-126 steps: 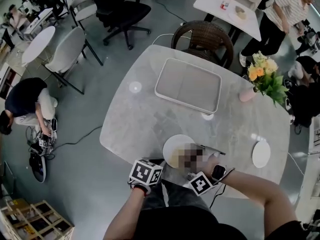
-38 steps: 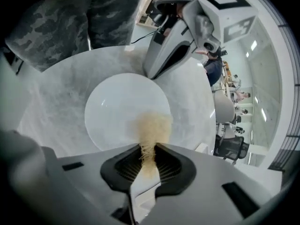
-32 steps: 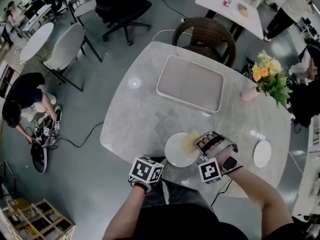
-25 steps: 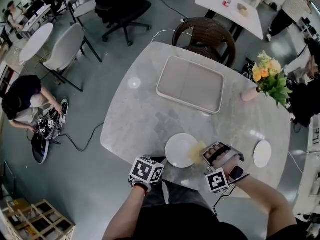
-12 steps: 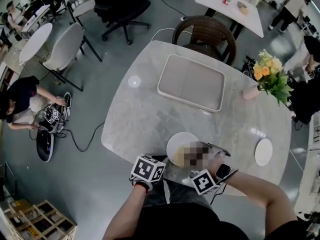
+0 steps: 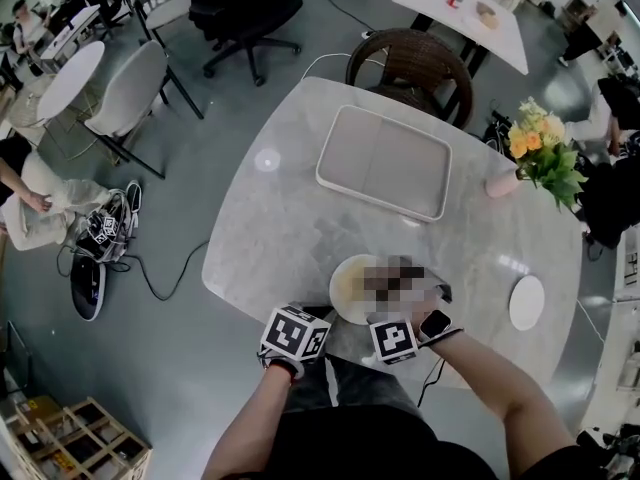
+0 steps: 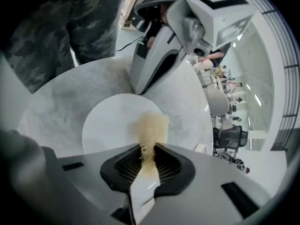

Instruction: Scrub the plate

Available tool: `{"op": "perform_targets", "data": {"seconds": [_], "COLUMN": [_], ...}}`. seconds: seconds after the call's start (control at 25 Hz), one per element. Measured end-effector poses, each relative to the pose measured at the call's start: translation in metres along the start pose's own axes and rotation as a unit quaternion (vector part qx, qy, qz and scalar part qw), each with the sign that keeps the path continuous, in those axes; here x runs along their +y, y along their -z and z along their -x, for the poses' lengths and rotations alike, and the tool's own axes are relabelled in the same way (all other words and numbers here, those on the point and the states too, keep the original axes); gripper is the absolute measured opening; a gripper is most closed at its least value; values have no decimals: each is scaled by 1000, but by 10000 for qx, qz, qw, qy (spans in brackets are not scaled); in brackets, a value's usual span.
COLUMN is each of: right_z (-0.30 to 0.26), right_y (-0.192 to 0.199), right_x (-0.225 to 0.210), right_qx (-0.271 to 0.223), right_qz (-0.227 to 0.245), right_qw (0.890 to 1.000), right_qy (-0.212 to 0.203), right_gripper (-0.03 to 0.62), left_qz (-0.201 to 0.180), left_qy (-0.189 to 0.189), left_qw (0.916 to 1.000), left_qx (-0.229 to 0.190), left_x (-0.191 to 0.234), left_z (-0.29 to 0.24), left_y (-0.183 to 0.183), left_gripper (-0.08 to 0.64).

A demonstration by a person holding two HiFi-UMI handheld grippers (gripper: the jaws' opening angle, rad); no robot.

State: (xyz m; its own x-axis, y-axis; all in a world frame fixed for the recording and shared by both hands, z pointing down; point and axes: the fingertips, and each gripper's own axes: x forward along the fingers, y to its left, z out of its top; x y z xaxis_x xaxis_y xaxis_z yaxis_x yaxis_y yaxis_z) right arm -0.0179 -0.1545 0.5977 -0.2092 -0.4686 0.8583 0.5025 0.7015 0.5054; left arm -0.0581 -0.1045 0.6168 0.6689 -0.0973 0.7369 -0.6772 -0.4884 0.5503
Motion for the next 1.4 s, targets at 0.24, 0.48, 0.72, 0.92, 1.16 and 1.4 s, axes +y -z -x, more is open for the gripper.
{"op": "perform_targets", "data": {"seconds": [0.24, 0.48, 0.72, 0.92, 1.16, 1.4], "right_z": [-5, -9, -2, 5, 12, 19], "right_y": [0, 14, 8, 13, 18, 10], "right_x": [-16, -17, 3, 15, 30, 47], "right_qx": [255, 443, 269, 423, 677, 641], "right_qz": [-730, -1234, -1273, -1084, -743, -768], "right_qw": [9964, 9907, 9908, 9925, 9946, 9949], "right_qy": [347, 353, 363, 373, 250, 122], "right_gripper": [61, 61, 61, 61, 61, 61], "left_qz": [-58, -68, -77, -82, -125, -238], "left_qy": [74, 128, 128, 115, 152, 167], "left_qw": [9999, 9999, 9999, 9999, 9998, 9996], "left_qx": [36, 46, 37, 21, 34, 60], "left_x": [-5, -10, -11, -12, -19, -23], "left_z": [-3, -6, -4, -2, -2, -2], "left_y": [1, 2, 6, 8, 14, 17], "left_gripper": [14, 14, 14, 14, 14, 14]}}
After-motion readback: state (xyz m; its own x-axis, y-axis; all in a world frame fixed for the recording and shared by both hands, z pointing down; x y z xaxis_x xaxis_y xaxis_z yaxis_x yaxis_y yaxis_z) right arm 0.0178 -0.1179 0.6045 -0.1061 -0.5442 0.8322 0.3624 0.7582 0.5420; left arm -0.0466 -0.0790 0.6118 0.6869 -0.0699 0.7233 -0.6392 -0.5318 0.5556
